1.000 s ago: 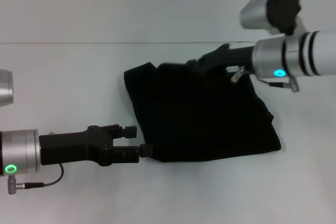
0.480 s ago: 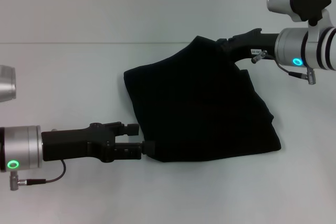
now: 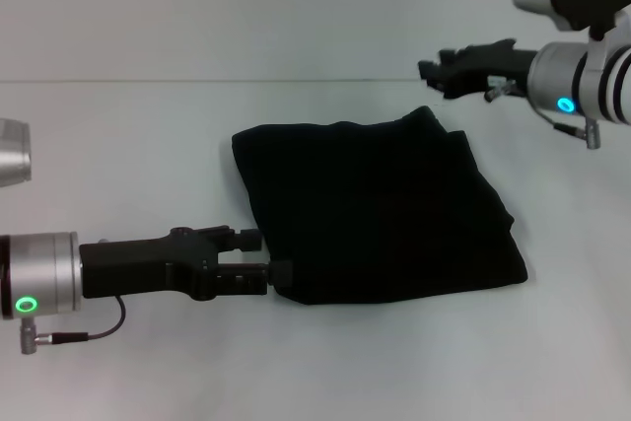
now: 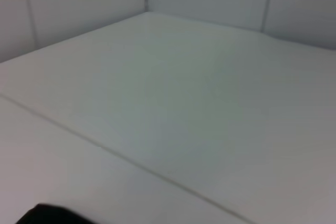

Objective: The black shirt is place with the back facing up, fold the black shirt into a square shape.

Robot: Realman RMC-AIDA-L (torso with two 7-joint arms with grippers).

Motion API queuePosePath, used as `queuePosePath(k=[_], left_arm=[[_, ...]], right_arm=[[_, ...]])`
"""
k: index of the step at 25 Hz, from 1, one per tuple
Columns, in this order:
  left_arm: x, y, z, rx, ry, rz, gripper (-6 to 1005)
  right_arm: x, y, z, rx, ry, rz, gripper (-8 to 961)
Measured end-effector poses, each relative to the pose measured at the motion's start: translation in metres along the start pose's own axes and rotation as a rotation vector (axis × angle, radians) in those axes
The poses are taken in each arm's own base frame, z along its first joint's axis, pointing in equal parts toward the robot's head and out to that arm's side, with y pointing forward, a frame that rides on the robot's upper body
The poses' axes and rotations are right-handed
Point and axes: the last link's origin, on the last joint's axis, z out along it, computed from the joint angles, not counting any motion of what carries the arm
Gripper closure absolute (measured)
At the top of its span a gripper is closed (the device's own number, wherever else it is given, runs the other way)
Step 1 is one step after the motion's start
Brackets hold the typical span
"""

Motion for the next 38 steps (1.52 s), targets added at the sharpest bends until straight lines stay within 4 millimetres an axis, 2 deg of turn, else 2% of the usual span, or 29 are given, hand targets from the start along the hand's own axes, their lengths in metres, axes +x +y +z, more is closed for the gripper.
queuePosePath(k=[4,10,14,20,26,38], left_arm=[[0.002,0.000,0.001,-0.002,-0.002,-0.002,115],[0.004,-0.001,0.001,-0.004,-0.002,0.004,115],[0.005,-0.001,0.000,-0.003,-0.002,0.005,116],[0.003,-0.001,-0.001,-0.001,-0.006,0.003,116],[0.003,-0.001,-0.001,-0.004,-0.014,0.005,116],[0.004,-0.001,-0.002,-0.002,-0.021,0.013,115]], right_arm=[[0.001,-0.008,-0.009,-0.028,-0.011,0.066,789],[0.021,-0.024,-0.048,-0.216,0.089,0.250,544],[0.042,-0.036,-0.084,-0.318,0.155,0.405,474],[0.067,-0.051,-0.110,-0.323,0.208,0.559,467],[0.083,-0.050,-0.108,-0.322,0.255,0.623,470],[0.089,-0.029,-0.081,-0.311,0.344,0.586,477]])
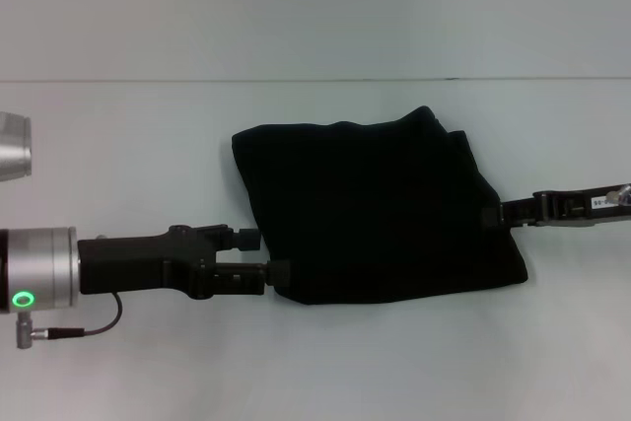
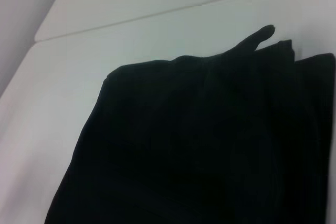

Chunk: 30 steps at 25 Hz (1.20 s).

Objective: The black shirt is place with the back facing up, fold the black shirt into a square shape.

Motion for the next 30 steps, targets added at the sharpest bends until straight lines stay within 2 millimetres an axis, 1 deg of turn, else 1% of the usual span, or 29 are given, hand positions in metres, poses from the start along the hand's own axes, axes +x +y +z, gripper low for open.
queuePosePath(k=[7,11,15,20,23,26,30], left_arm=[[0.001,0.000,0.000,0.000,0.000,0.001,116],[0.001,0.000,0.001,0.000,0.000,0.000,116],[0.001,0.000,0.001,0.000,0.000,0.001,115],[0.001,-0.001,0.001,0.001,0.000,0.001,116],[0.001,-0.001,0.001,0.002,0.000,0.001,116],[0.002,-0.001,0.002,0.000,-0.001,0.002,115],[0.002,0.000,0.002,-0.003,-0.002,0.002,115]], right_arm=[[-0.003,0.002,0.003,0.004,-0.007,-0.008,488],[-0.004,0.001,0.008,0.023,-0.021,-0.011,560],[-0.003,0.005,0.014,0.020,-0.018,-0.034,614],[0.001,0.007,0.014,0.001,-0.009,-0.068,691],[0.005,0.008,0.009,-0.033,-0.011,-0.078,737],[0.005,0.010,0.000,-0.070,-0.026,-0.088,783],[0.003,0.012,-0.016,-0.112,-0.050,-0.094,892]])
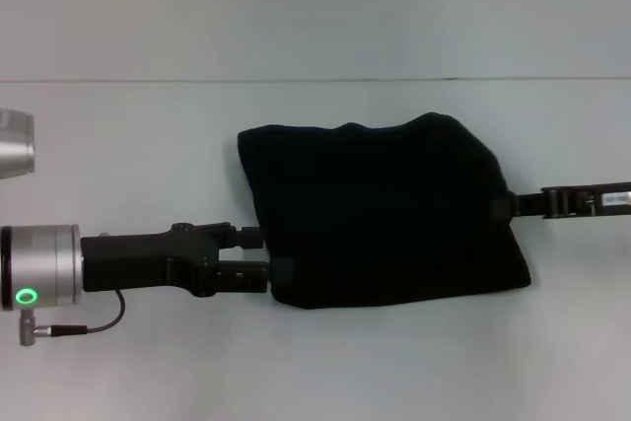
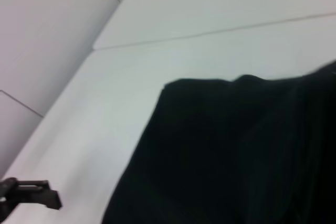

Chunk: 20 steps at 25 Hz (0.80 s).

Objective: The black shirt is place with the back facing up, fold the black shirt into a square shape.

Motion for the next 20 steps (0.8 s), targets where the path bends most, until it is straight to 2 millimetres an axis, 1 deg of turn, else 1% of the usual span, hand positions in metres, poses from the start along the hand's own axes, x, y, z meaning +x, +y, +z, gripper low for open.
queuePosePath(k=[1,3,7,14,17,20], left_arm=[[0.000,0.000,0.000,-0.001,0.000,0.000,115],[0.000,0.000,0.000,-0.003,0.000,0.001,115],[0.002,0.001,0.002,-0.007,0.003,0.003,115],[0.005,0.002,0.005,-0.016,0.004,0.002,116],[0.006,0.002,0.006,-0.018,0.004,0.003,116],[0.007,0.002,0.007,-0.020,0.002,0.005,116]], right_arm=[[-0.001,0.001,-0.003,-0.005,-0.003,-0.001,919],[-0.003,0.002,-0.010,-0.018,-0.004,0.001,919],[-0.003,0.000,-0.019,-0.016,0.012,0.017,918],[0.009,-0.011,-0.020,0.060,0.099,0.052,918],[0.016,-0.019,-0.020,0.105,0.112,0.073,918],[0.019,-0.021,-0.021,0.114,0.113,0.080,918]])
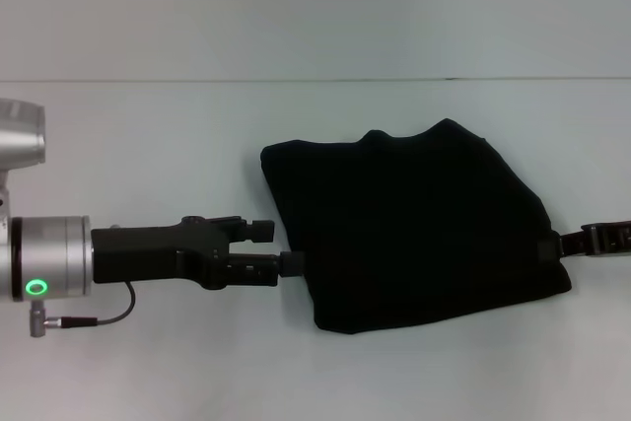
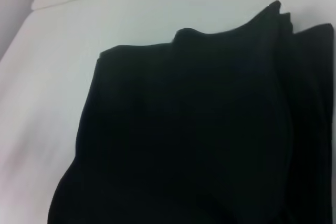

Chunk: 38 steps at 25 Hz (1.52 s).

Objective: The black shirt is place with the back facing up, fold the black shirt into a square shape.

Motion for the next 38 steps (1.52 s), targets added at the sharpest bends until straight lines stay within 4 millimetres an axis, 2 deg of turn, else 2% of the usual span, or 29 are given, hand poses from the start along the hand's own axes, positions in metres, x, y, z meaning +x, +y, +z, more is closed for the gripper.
queuePosePath(k=[6,10,14,19,25,31,38], left_arm=[[0.006,-0.005,0.002,0.025,0.003,-0.007,116],[0.011,-0.011,0.005,0.067,0.013,-0.028,116],[0.022,-0.034,0.018,0.224,0.042,-0.133,115],[0.032,-0.056,0.029,0.369,0.078,-0.245,115],[0.036,-0.067,0.040,0.451,0.072,-0.294,116],[0.036,-0.071,0.057,0.519,0.037,-0.289,116],[0.040,-0.064,0.074,0.496,0.015,-0.264,115]], right_arm=[[0.000,-0.007,-0.011,0.012,-0.048,0.021,919],[-0.006,-0.014,-0.023,0.033,-0.122,0.020,784],[-0.014,-0.013,-0.029,0.037,-0.159,0.000,644],[-0.022,-0.007,-0.023,0.025,-0.163,-0.026,438],[-0.024,-0.001,-0.016,0.010,-0.156,-0.033,149],[-0.025,0.001,-0.010,0.004,-0.159,-0.038,152],[-0.023,0.002,-0.006,0.004,-0.156,-0.039,155]])
